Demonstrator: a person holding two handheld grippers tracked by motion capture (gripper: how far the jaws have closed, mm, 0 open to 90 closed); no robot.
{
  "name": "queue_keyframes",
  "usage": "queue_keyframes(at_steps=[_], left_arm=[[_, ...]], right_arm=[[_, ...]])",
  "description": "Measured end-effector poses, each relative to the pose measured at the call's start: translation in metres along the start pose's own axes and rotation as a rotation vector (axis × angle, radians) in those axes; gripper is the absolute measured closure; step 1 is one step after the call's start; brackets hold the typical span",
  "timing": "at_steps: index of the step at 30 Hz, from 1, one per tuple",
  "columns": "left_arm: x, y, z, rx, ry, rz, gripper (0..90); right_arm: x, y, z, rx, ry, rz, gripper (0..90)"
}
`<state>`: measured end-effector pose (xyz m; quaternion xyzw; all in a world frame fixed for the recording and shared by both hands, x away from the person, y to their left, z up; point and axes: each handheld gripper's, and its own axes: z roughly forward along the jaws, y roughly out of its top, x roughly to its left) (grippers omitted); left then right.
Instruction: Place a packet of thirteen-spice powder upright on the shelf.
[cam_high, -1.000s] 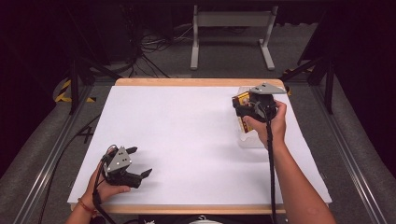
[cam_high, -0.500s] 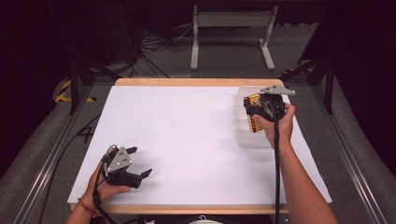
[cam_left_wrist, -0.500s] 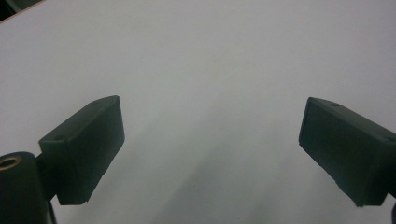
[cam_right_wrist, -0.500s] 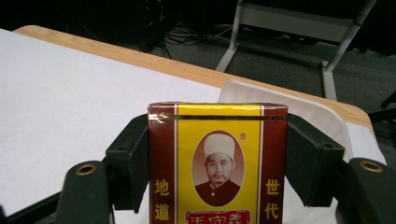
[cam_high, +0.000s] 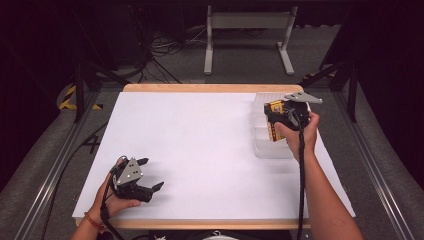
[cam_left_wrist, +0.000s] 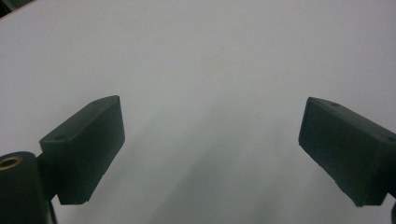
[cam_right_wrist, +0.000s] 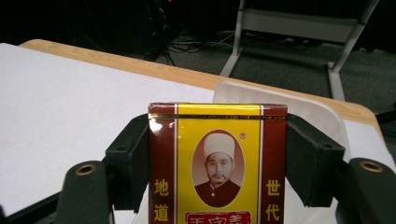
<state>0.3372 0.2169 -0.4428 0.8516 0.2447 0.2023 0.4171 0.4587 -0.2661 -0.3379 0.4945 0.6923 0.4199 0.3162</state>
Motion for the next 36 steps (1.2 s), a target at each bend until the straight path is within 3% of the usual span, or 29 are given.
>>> queue_keyframes(at_steps=[9,20,22,29,36], left_arm=[[0.000,0.000,0.000,0.002,-0.005,0.001,7.8],[0.000,0.000,0.003,0.013,-0.008,0.004,7.8],[0.000,0.000,0.003,0.015,-0.009,0.011,7.8],[0.001,0.001,0.001,-0.003,0.009,-0.002,8.2],[0.001,0.001,0.001,-0.001,0.006,0.003,8.2]], right_arm=[[-0.005,-0.004,-0.009,-0.003,-0.005,0.034,31.6],[-0.017,0.005,-0.022,0.118,0.009,0.065,29.6],[-0.017,0.006,-0.023,0.116,0.017,0.067,30.1],[-0.013,0.003,-0.027,0.041,0.011,0.056,32.6],[-0.008,-0.007,-0.024,-0.070,0.003,0.042,32.7]])
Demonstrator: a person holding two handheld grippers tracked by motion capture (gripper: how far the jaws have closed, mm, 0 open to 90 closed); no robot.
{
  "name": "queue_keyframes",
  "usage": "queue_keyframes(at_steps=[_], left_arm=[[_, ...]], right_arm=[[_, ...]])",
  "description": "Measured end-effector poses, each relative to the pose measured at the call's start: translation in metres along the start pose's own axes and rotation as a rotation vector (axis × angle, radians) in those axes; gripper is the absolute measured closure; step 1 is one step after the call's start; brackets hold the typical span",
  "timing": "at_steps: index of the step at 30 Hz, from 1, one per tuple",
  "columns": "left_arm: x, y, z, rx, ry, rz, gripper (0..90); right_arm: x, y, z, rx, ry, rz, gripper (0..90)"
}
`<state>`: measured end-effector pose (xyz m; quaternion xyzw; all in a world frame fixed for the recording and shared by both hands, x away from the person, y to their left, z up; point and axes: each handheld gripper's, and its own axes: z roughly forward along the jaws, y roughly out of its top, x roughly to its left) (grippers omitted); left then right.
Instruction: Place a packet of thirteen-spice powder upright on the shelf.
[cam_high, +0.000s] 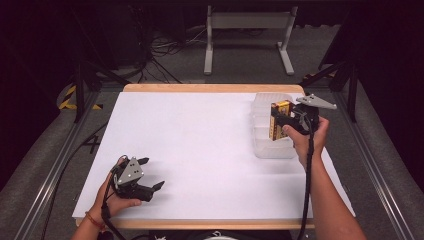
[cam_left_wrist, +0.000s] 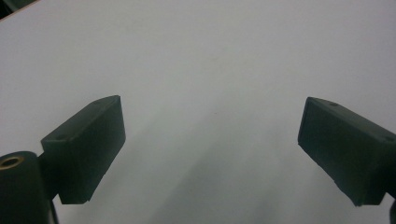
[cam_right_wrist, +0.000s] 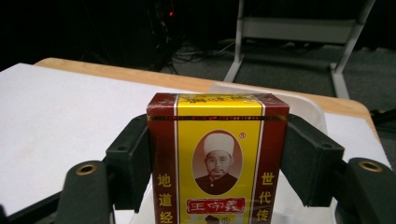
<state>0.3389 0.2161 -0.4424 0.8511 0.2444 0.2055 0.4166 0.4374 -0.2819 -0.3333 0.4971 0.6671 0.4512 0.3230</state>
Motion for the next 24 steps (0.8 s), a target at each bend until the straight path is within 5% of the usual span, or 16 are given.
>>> queue_keyframes(at_steps=[6,16,24], left_arm=[[-0.001,0.000,0.000,0.004,-0.003,0.003,8.3],[-0.001,0.000,0.002,0.007,-0.008,0.004,8.2],[-0.001,0.000,0.004,0.014,-0.016,0.003,8.3]], right_arm=[[0.004,-0.014,-0.005,-0.071,-0.024,-0.022,32.6],[0.001,-0.030,-0.017,-0.171,-0.093,0.065,32.6],[-0.003,-0.042,-0.011,-0.189,-0.151,0.122,32.6]])
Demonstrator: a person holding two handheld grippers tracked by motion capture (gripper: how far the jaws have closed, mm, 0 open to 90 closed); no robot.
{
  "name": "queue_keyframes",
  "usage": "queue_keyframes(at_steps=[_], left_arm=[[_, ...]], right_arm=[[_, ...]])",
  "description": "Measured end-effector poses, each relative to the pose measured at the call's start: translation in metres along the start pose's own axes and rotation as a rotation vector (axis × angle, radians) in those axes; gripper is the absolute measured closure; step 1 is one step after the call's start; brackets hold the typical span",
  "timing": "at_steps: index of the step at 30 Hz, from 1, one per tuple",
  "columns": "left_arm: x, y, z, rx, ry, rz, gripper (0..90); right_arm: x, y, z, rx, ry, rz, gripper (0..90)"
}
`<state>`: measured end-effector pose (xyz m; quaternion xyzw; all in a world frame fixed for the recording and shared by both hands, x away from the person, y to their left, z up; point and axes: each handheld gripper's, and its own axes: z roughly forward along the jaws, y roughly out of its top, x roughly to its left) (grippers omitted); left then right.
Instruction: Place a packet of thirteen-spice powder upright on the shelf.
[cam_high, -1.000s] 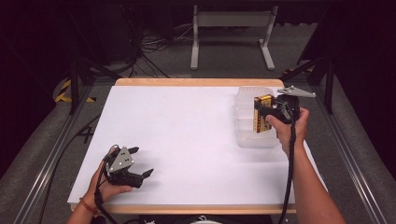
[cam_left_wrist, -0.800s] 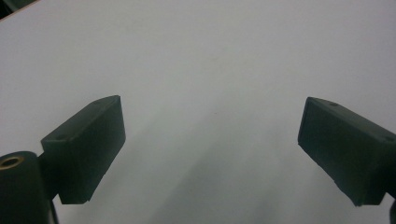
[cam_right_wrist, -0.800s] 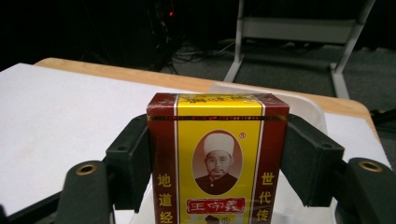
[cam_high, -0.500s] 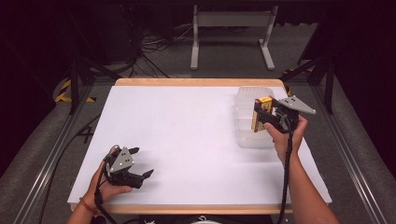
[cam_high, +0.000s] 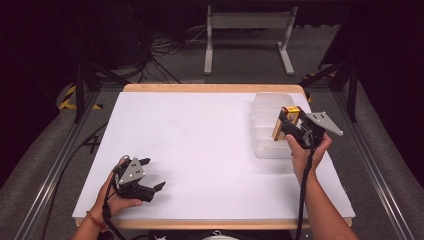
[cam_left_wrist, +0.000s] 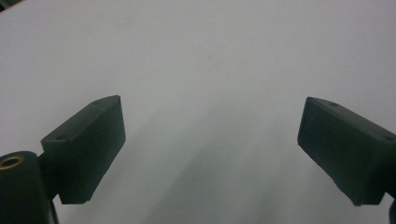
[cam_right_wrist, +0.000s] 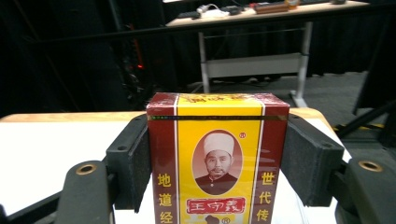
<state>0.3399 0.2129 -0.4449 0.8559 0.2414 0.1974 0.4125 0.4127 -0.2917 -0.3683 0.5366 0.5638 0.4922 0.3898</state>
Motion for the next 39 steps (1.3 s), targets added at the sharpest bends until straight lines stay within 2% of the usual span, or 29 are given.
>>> queue_keyframes(at_steps=[4,7,22,39], left_arm=[[0.000,0.000,0.000,0.002,-0.003,0.002,8.3],[0.000,0.000,0.000,0.000,-0.002,0.001,8.3],[0.000,0.000,-0.001,0.001,0.000,0.004,8.3],[0.002,-0.001,-0.005,-0.014,0.009,-0.001,8.2]], right_arm=[[0.001,-0.004,0.002,0.038,0.000,0.002,32.5],[0.004,-0.006,0.003,0.067,-0.007,-0.032,32.4],[0.007,-0.013,0.008,0.136,-0.004,-0.097,31.4],[0.004,-0.014,0.007,0.137,0.007,-0.124,30.1]])
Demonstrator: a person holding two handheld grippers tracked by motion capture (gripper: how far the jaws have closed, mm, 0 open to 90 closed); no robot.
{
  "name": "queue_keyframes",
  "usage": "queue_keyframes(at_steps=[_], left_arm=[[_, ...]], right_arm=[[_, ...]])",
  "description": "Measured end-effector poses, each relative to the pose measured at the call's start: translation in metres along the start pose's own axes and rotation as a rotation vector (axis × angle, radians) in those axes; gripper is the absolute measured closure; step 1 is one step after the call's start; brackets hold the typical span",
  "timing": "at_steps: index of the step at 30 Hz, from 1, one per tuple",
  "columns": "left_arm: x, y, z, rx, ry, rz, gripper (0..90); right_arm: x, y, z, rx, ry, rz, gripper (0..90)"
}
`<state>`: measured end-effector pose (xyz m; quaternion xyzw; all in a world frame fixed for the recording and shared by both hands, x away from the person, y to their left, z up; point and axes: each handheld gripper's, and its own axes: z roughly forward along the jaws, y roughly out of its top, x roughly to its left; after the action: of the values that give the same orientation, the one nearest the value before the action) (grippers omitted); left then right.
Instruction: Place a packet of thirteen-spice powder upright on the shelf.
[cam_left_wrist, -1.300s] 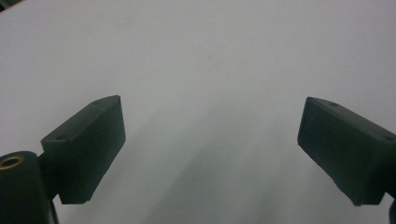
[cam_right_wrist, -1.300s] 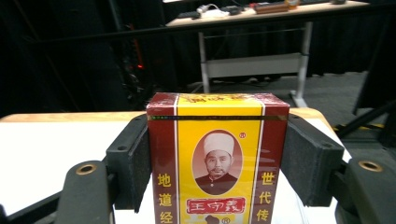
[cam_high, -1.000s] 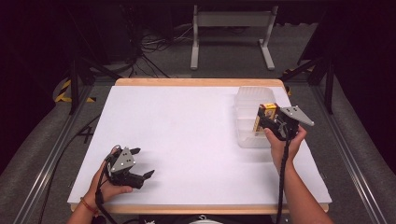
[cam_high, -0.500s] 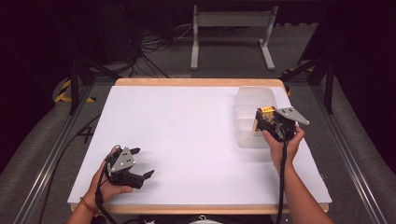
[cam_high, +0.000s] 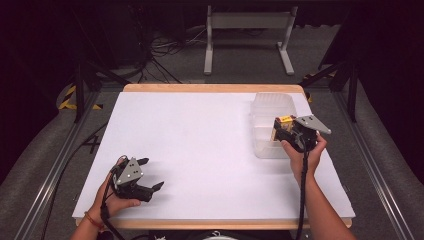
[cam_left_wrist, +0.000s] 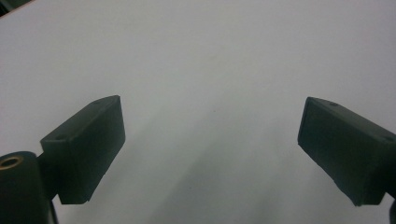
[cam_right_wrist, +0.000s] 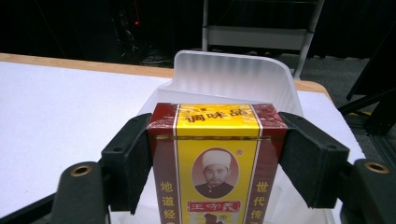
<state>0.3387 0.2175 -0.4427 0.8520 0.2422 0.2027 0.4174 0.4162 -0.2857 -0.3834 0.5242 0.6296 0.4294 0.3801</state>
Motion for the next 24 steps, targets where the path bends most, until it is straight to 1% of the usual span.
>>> queue_keyframes(at_steps=[4,7,13,15,20,22,24], left_arm=[[0.0004,0.0000,-0.0019,-0.001,0.004,0.004,8.0],[0.0003,-0.0002,-0.0031,-0.004,0.006,0.005,8.0],[0.0003,0.0001,-0.0039,-0.017,-0.001,-0.002,7.7],[0.0002,0.0000,-0.0041,-0.016,0.001,-0.001,7.6],[0.0005,-0.0002,-0.0038,-0.013,0.002,0.001,7.6],[0.0006,-0.0003,-0.0033,-0.010,0.002,0.001,7.5],[0.0001,-0.0004,-0.0029,-0.008,0.003,0.001,7.5]], right_arm=[[-0.0016,0.0000,-0.0012,0.004,0.006,-0.004,29.8],[-0.0006,0.0008,-0.0020,0.005,0.004,-0.030,29.0],[-0.0004,0.0018,-0.0026,0.006,-0.004,-0.059,27.4],[-0.0008,0.0017,-0.0025,0.013,0.005,-0.068,26.7],[-0.0014,0.0023,-0.0027,0.021,0.009,-0.082,25.3],[-0.0002,0.0030,-0.0032,0.030,0.015,-0.092,23.5],[0.0009,0.0032,-0.0039,0.033,0.018,-0.092,21.6]])
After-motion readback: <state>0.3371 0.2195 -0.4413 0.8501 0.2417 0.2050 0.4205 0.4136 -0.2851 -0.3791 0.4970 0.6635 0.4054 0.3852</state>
